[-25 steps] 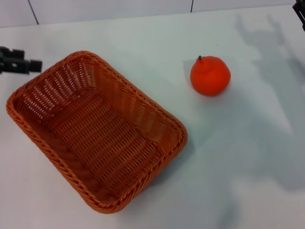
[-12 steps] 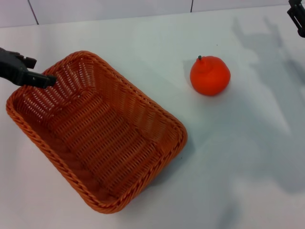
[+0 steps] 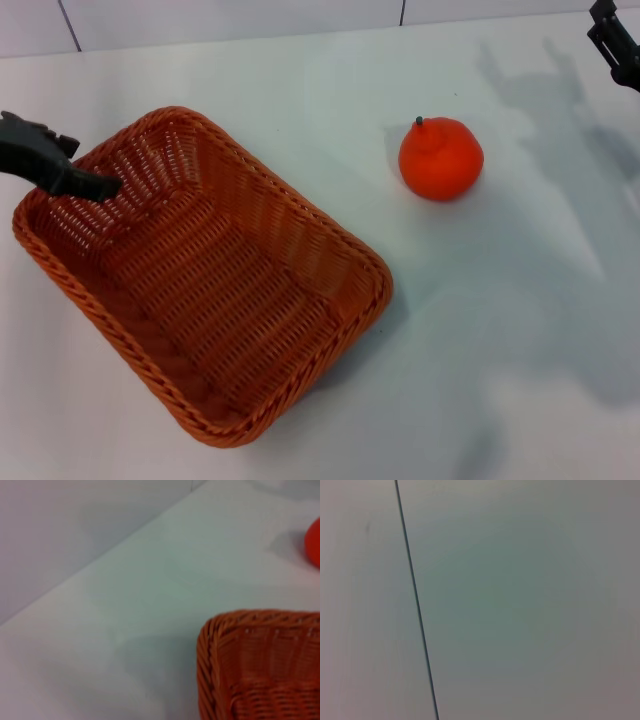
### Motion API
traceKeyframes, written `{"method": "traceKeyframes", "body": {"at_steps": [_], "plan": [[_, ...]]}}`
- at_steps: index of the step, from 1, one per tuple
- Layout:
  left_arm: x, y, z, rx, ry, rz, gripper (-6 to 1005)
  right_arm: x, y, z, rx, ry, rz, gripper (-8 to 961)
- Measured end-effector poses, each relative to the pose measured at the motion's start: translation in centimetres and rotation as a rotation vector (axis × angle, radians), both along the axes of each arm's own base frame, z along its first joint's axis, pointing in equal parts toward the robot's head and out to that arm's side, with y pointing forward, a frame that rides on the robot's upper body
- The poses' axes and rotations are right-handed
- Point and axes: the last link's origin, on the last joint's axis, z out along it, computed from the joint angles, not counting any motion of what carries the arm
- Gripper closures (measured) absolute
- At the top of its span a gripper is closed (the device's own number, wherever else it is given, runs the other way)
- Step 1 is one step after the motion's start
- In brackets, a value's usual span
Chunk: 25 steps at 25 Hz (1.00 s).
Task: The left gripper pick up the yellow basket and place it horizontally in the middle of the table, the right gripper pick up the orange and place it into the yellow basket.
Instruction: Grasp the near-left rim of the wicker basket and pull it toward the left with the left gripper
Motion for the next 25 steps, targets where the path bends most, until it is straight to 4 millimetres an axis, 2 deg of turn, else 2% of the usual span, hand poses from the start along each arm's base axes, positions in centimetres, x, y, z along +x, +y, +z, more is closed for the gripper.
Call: {"method": "traceKeyframes", "body": {"at_steps": [10, 16, 22, 25], "plan": [[-0.3, -0.3, -2.2, -0.03, 0.098, 0.007, 175, 0.2, -0.3, -0.3, -0.012, -0.001, -0.006, 22], [-0.2, -0.3, -2.5, -0.027, 0.102, 0.005, 174, 0.2, -0.3, -0.3, -0.012, -0.001, -0.007, 23], [-0.3, -0.7, -2.7, -0.053, 0.098, 0.015, 237, 0.3, -0.3, -0.3, -0.013, 0.001, -0.008, 23], [-0.2, -1.0, -2.9, -0.078, 0.101, 0.006, 377, 0.3, -0.3, -0.3, -0.014, 0.003, -0.008, 23]]}}
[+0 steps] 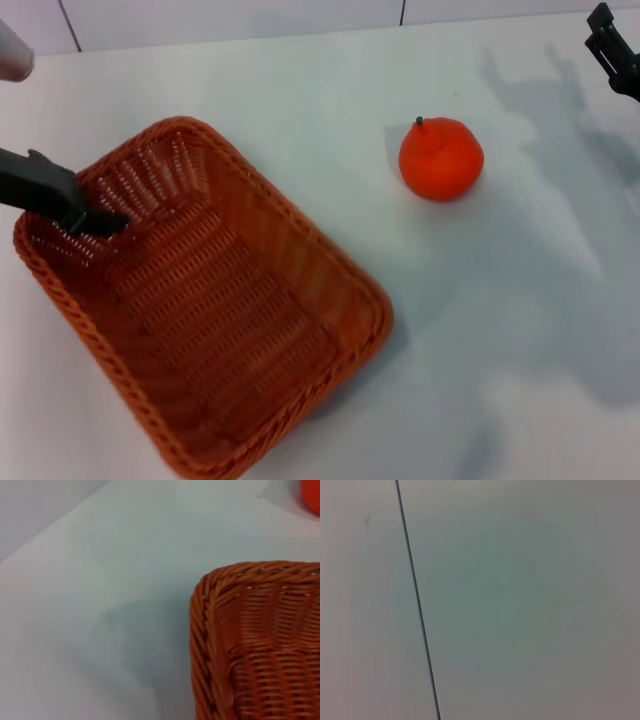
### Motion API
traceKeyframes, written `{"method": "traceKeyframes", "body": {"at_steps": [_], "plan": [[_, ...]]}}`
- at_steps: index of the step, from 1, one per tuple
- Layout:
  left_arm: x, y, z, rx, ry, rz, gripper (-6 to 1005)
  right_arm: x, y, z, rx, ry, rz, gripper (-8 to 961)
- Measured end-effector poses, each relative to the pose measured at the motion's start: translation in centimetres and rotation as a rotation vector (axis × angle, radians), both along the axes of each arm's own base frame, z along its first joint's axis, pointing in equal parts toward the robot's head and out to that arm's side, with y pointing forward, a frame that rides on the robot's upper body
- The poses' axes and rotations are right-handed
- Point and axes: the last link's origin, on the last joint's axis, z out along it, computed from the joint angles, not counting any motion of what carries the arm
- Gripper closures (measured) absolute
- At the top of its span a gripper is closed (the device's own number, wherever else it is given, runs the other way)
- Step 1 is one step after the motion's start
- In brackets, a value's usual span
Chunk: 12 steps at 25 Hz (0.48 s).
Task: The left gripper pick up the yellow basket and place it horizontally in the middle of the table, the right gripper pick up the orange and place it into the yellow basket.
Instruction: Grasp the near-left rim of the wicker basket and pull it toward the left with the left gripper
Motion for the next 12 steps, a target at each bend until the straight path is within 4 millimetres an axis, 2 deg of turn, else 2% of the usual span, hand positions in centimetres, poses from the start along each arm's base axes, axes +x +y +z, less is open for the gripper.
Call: {"method": "traceKeyframes", "body": {"at_steps": [2, 12], "plan": [[0.07, -0.1, -0.07, -0.005, 0.007, -0.014, 471, 0.0, 0.0, 0.0, -0.001, 0.006, 0.0, 23], [0.34, 0.42, 0.61, 0.073, 0.011, -0.011, 631, 0.09, -0.13, -0.03, -0.004, 0.02, -0.001, 23]]}}
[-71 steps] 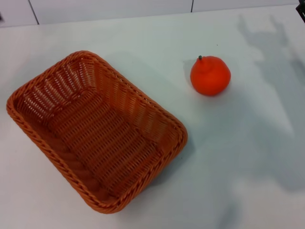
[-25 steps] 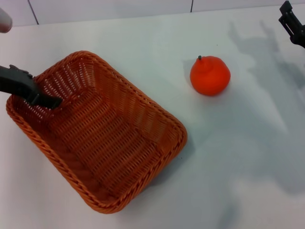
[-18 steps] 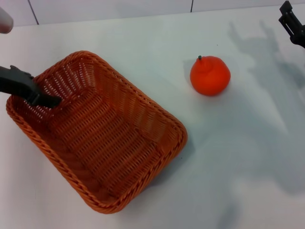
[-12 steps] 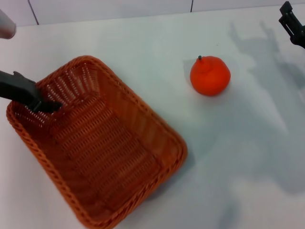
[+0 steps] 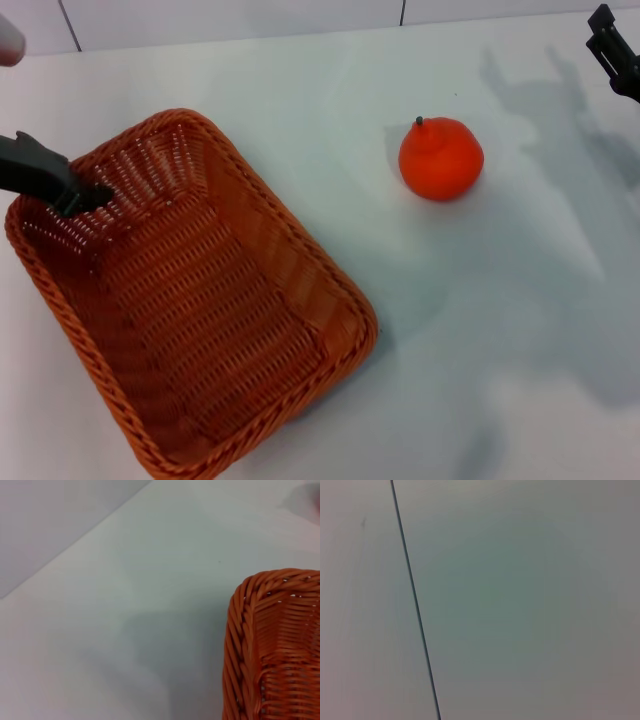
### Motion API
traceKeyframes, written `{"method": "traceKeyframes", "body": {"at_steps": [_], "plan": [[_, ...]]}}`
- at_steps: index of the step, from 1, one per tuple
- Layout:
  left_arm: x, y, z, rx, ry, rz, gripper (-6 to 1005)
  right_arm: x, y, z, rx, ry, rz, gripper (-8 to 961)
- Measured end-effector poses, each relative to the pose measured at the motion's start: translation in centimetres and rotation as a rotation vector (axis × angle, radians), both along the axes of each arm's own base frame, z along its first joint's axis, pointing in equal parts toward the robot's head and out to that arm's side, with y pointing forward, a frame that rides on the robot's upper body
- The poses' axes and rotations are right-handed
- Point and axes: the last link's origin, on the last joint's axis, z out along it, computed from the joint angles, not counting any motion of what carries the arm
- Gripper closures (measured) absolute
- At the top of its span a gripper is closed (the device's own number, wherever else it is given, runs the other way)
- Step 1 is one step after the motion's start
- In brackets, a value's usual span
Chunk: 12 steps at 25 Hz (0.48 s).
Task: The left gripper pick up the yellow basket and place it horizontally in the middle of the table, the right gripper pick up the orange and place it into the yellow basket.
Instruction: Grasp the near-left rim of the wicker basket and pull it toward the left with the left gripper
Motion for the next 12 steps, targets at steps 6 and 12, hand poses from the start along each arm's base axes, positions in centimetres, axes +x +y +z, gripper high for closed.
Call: {"method": "traceKeyframes", "body": {"at_steps": [6, 12], "plan": [[-0.18, 0.05, 0.03, 0.002, 0.022, 0.021, 752, 0.0, -0.04, 0.01, 0.001, 0.0, 0.001, 23], [-0.32, 0.49, 0.23, 0.016, 0.013, 0.149, 757, 0.0, -0.04, 0.01, 0.001, 0.0, 0.002, 23]]}}
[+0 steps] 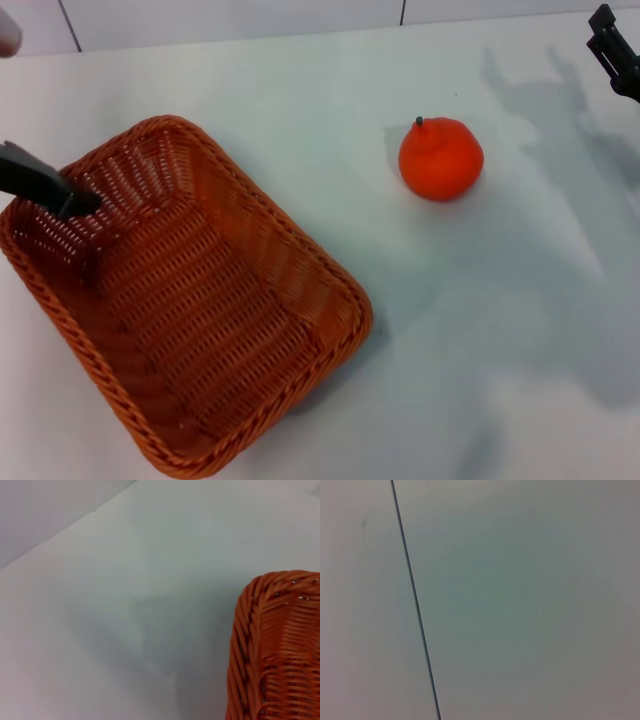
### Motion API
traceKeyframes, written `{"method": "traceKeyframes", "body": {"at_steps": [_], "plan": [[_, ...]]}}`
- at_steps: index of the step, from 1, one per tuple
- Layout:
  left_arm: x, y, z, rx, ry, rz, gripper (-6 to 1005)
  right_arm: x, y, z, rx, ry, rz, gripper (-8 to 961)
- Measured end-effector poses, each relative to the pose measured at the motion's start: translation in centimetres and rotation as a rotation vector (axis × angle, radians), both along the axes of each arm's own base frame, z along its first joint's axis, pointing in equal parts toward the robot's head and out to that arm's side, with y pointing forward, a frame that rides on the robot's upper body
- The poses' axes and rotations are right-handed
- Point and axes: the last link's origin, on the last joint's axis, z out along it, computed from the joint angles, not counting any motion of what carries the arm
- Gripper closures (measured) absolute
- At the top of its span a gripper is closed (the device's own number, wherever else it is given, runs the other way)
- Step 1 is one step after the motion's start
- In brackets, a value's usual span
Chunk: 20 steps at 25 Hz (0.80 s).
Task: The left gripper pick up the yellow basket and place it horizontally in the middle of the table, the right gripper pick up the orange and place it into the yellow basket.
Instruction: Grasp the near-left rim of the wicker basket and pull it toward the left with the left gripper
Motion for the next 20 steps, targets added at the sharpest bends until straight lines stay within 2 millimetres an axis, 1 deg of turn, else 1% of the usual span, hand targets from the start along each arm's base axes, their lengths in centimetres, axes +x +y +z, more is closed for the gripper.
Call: {"method": "traceKeyframes", "body": {"at_steps": [5, 13, 20], "plan": [[0.0, 0.1, 0.4, 0.025, -0.037, 0.078, 763, 0.0, 0.0, 0.0, 0.0, 0.0, 0.0, 23], [0.9, 0.1, 0.6, 0.05, -0.109, 0.215, 790, 0.0, 0.0, 0.0, 0.0, 0.001, 0.0, 23], [1.2, 0.3, 1.4, 0.103, -0.189, 0.327, 812, 0.0, 0.1, -0.1, -0.004, 0.0, 0.0, 23]]}}
